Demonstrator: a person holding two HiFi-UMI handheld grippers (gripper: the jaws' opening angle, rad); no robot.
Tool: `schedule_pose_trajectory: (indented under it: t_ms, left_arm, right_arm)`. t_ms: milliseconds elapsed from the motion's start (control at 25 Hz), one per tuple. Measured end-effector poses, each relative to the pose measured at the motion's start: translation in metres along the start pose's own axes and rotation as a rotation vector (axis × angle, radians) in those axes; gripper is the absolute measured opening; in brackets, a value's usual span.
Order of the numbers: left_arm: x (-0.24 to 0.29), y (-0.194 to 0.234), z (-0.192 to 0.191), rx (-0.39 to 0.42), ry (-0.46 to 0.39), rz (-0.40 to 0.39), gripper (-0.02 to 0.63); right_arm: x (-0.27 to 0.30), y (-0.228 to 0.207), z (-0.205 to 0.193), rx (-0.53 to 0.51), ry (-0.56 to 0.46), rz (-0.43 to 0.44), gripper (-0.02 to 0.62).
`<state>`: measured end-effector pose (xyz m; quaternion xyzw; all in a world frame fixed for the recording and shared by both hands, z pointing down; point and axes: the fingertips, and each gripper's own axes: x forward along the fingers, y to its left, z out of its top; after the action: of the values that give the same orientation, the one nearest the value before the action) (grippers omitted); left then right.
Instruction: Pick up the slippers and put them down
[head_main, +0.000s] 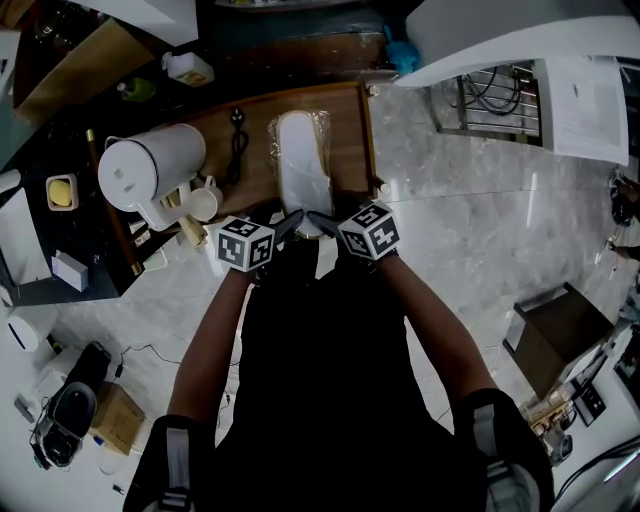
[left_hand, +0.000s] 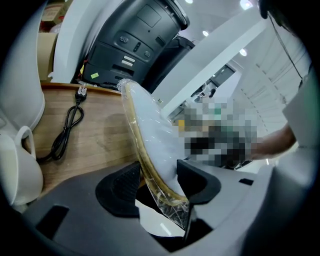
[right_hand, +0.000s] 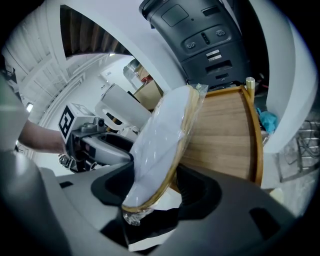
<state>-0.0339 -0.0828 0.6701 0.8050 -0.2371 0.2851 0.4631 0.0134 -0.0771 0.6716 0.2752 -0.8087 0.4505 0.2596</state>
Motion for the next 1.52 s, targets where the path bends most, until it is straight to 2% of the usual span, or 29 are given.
schedule_pose_trajectory:
  t_ms: [720, 1000, 1520]
  left_arm:
    - [0.018, 0.032, -0.005, -0.032, -0.011, 0.056, 0.233]
    - [0.024, 0.044, -0.004, -0.036, -0.015, 0.096, 0.233]
    - [0.035, 0.058, -0.004, -0.062, 0.001, 0.119, 0.233]
  right_arm:
    - [0.031, -0.020, -0.003, 0.002, 0.034, 0.009, 0.270]
    - [0.041, -0.027, -0.001, 0.006, 0.033, -0.016, 0.270]
    - [0.053, -0.039, -0.001, 0.019, 0.054, -0.039, 0.270]
